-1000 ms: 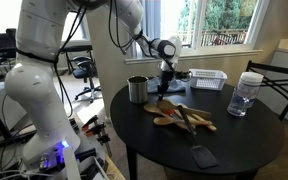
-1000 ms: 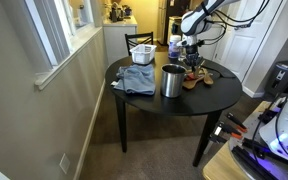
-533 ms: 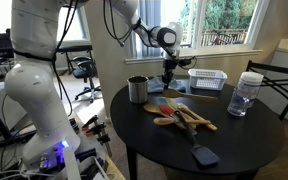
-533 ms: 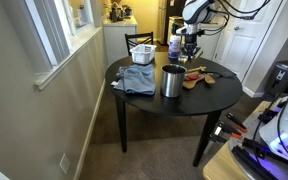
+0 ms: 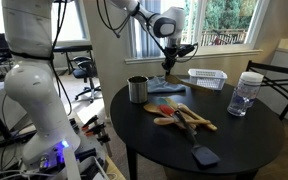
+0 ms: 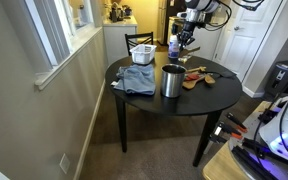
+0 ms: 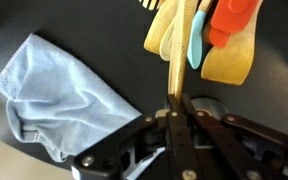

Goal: Put one wooden spoon in the utensil holder

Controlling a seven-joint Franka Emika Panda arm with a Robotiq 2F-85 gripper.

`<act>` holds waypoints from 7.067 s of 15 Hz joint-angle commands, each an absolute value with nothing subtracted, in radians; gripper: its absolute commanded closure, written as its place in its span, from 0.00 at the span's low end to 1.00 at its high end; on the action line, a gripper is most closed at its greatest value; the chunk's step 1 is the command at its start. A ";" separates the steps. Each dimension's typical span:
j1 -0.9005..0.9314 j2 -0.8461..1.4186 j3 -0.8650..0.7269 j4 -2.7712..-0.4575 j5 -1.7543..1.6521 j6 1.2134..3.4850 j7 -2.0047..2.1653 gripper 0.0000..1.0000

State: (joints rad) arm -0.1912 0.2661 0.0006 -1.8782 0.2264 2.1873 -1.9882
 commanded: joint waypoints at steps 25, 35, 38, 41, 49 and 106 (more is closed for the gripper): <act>0.129 -0.013 0.165 -1.992 0.606 2.137 -1.790 0.96; 0.159 -0.149 0.140 -2.137 0.642 2.099 -1.588 0.96; 0.144 -0.196 0.085 -2.186 0.727 2.130 -1.648 0.96; 0.125 -0.244 0.018 -2.235 0.866 2.181 -1.713 0.96; 0.066 -0.211 -0.069 -2.241 1.159 2.203 -1.911 0.96; 0.042 -0.205 0.060 -2.450 1.279 2.562 -1.898 0.96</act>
